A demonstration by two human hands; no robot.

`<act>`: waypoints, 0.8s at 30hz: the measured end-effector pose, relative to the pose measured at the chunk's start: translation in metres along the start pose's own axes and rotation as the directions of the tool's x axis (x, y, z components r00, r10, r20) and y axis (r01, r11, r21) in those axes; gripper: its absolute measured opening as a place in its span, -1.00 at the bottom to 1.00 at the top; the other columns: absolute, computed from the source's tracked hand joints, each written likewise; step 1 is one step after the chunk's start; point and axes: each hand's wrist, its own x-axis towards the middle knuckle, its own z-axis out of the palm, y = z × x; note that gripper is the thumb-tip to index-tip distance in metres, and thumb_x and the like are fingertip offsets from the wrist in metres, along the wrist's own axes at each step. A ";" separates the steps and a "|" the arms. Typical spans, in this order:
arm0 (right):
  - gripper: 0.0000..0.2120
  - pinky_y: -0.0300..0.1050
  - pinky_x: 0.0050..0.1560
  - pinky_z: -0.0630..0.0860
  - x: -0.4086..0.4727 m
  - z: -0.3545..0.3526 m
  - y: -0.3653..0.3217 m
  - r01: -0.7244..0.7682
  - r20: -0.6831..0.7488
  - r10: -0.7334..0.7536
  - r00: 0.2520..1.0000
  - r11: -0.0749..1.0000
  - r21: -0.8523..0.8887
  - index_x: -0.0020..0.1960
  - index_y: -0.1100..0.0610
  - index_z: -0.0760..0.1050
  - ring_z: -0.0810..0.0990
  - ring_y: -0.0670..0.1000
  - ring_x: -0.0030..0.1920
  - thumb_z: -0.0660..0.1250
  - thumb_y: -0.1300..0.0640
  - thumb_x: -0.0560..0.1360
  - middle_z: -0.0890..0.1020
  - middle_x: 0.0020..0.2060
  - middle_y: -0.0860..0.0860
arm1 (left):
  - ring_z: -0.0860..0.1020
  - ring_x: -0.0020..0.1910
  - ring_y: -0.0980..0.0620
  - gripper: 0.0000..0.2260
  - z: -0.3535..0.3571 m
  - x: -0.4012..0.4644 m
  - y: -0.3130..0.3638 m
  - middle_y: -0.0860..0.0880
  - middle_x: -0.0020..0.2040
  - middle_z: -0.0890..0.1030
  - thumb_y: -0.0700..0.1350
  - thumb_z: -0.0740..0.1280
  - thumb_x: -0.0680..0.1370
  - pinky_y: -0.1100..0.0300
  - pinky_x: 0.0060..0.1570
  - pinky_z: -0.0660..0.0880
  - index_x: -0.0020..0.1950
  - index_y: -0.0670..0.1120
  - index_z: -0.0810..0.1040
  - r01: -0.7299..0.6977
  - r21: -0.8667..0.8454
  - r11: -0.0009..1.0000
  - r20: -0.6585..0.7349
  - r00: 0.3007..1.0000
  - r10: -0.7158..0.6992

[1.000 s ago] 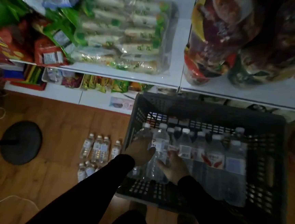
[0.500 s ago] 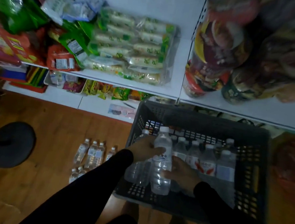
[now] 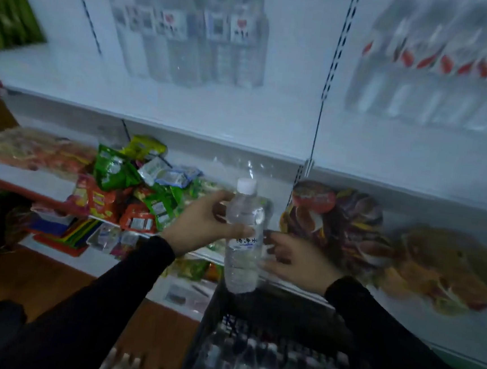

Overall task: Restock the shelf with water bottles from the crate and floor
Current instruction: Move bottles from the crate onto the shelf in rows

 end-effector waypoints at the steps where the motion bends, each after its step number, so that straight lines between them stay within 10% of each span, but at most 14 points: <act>1: -0.38 -0.18 0.25 0.51 0.002 -0.016 -0.017 0.056 -0.075 -0.061 0.995 0.996 -0.070 0.46 -0.01 0.39 0.54 -0.18 0.20 0.40 -0.19 0.47 0.53 0.27 -0.10 | 0.65 -0.01 0.09 -0.49 -0.014 -0.001 0.019 0.05 0.01 0.69 0.09 0.59 0.31 0.03 0.02 0.60 0.20 0.11 0.52 -0.035 0.016 0.999 -0.040 0.999 0.036; 8: -0.66 -0.48 0.03 0.35 0.023 -0.102 -0.108 0.251 -0.506 -0.449 0.736 0.876 -0.412 0.25 0.03 0.56 0.50 -0.23 0.05 0.29 -0.13 0.57 0.55 0.08 -0.12 | 0.68 -0.07 -0.06 -0.42 -0.107 0.001 0.129 -0.07 -0.07 0.71 0.10 0.61 0.27 -0.02 -0.06 0.62 0.20 -0.04 0.53 -0.189 0.115 0.975 -0.295 0.931 0.215; 15: -0.37 -0.06 0.52 0.06 0.087 -0.131 -0.094 -0.128 -0.338 -0.085 0.937 0.819 -0.559 0.57 0.06 0.20 0.13 0.08 0.55 0.04 -0.26 0.62 0.18 0.56 0.10 | 0.66 -0.10 -0.06 -0.56 -0.157 0.049 0.170 -0.09 -0.05 0.65 0.10 0.58 0.32 0.01 -0.11 0.61 0.05 -0.01 0.48 -0.186 0.208 0.960 -0.484 0.834 0.267; 24: -0.36 -0.06 0.54 -0.03 0.097 -0.128 -0.086 -0.192 -0.336 -0.026 0.942 0.777 -0.600 0.59 -0.05 0.11 0.05 0.03 0.57 -0.03 -0.32 0.60 0.09 0.59 0.03 | 0.55 0.13 -0.08 -0.22 -0.175 0.138 0.150 -0.09 0.22 0.54 0.19 0.53 0.32 0.06 0.08 0.50 0.41 -0.12 0.35 -0.075 0.267 0.961 -0.664 0.708 0.240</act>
